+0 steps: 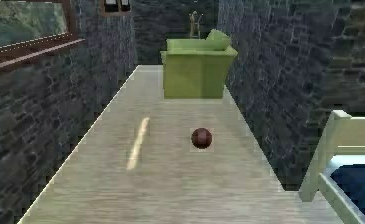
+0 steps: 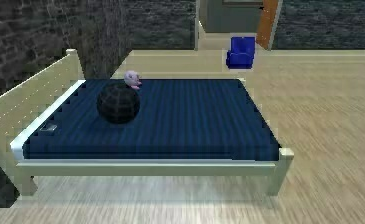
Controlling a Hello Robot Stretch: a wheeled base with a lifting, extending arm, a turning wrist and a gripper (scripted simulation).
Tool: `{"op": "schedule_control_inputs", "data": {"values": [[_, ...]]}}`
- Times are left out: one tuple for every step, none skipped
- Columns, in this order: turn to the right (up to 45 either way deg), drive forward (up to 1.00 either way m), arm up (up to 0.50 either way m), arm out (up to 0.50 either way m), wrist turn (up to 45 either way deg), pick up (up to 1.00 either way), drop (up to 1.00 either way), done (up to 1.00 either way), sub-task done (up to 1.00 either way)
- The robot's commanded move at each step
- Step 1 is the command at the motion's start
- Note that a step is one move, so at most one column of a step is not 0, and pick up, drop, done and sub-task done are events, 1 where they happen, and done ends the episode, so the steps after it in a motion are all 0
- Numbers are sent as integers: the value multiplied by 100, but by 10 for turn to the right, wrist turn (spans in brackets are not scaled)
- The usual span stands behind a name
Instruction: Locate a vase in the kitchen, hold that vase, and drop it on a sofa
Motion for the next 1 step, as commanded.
{"op": "schedule_control_inputs", "data": {"values": [[450, 0, 0, 0, 0, 0, 0, 0, 0]]}}
